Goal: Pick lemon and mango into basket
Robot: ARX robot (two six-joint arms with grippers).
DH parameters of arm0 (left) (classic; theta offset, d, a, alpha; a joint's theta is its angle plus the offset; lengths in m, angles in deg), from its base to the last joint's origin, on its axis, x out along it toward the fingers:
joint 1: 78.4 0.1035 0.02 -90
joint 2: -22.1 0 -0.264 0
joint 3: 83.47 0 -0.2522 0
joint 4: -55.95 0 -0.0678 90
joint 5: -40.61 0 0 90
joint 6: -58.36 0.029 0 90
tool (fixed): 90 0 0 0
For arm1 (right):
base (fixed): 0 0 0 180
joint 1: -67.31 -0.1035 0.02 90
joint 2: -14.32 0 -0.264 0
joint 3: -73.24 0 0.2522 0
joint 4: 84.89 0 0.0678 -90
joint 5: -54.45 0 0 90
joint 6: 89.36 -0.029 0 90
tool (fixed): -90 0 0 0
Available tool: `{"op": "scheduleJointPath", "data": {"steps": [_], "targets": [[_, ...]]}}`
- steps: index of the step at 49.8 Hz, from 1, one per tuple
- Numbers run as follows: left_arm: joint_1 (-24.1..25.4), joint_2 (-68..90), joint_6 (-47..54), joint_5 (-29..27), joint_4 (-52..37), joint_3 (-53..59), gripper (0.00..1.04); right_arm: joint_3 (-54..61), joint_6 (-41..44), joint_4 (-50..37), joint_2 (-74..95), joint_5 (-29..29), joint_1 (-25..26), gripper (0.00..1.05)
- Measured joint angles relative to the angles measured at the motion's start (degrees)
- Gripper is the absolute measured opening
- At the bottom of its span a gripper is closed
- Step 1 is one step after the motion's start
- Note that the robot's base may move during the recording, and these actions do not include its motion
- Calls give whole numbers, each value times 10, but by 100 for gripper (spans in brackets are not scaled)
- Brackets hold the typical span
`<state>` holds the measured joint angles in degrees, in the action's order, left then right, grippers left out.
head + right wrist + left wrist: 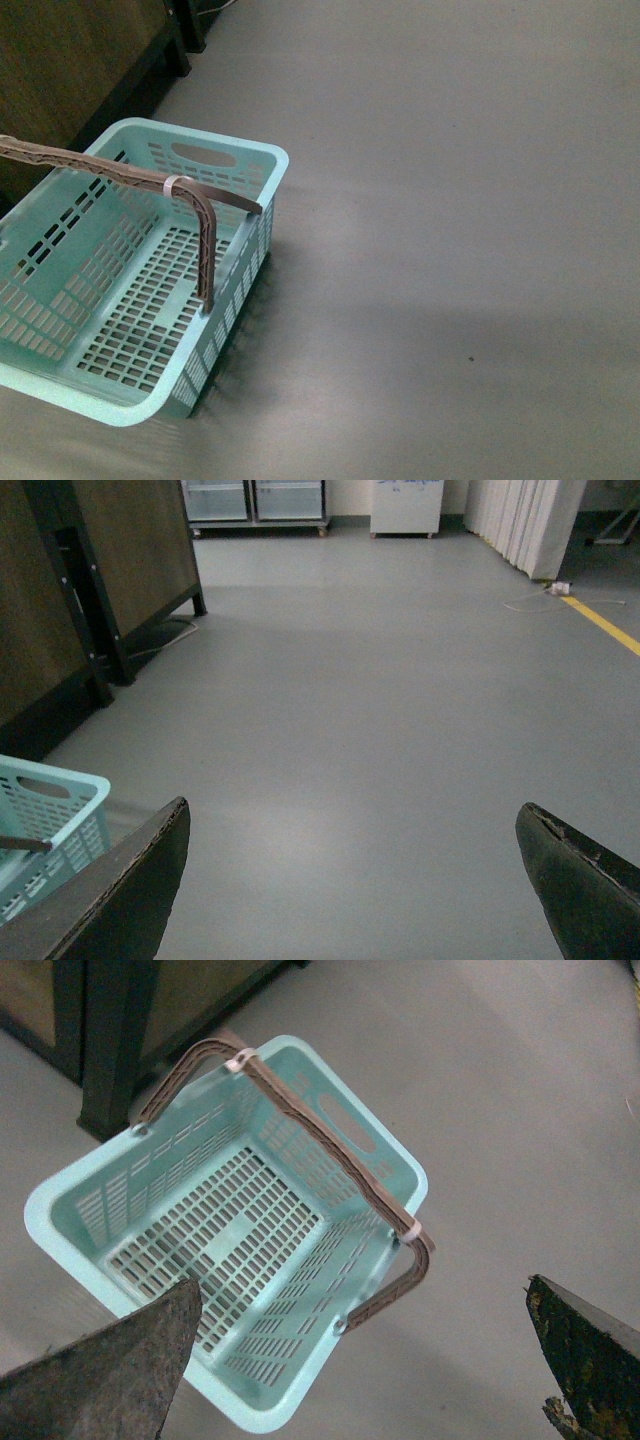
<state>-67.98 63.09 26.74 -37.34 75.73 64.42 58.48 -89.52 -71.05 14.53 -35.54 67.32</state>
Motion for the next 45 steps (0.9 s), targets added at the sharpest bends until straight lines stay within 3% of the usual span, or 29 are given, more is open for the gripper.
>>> {"op": "scheduleJointPath", "data": {"steps": [7, 16, 24, 42, 45], "targets": [[20, 209, -116, 2, -115, -36, 98, 0, 0, 0, 0, 0, 0, 96], [-12, 474, -218, -32, -232, -131, 98, 0, 0, 0, 0, 0, 0, 96], [-55, 623, -269, -54, -252, -230, 98, 0, 0, 0, 0, 0, 0, 96], [-103, 800, -294, -78, -236, -382, 98, 0, 0, 0, 0, 0, 0, 96], [-107, 817, -296, -80, -232, -403, 90, 0, 0, 0, 0, 0, 0, 96]]}}
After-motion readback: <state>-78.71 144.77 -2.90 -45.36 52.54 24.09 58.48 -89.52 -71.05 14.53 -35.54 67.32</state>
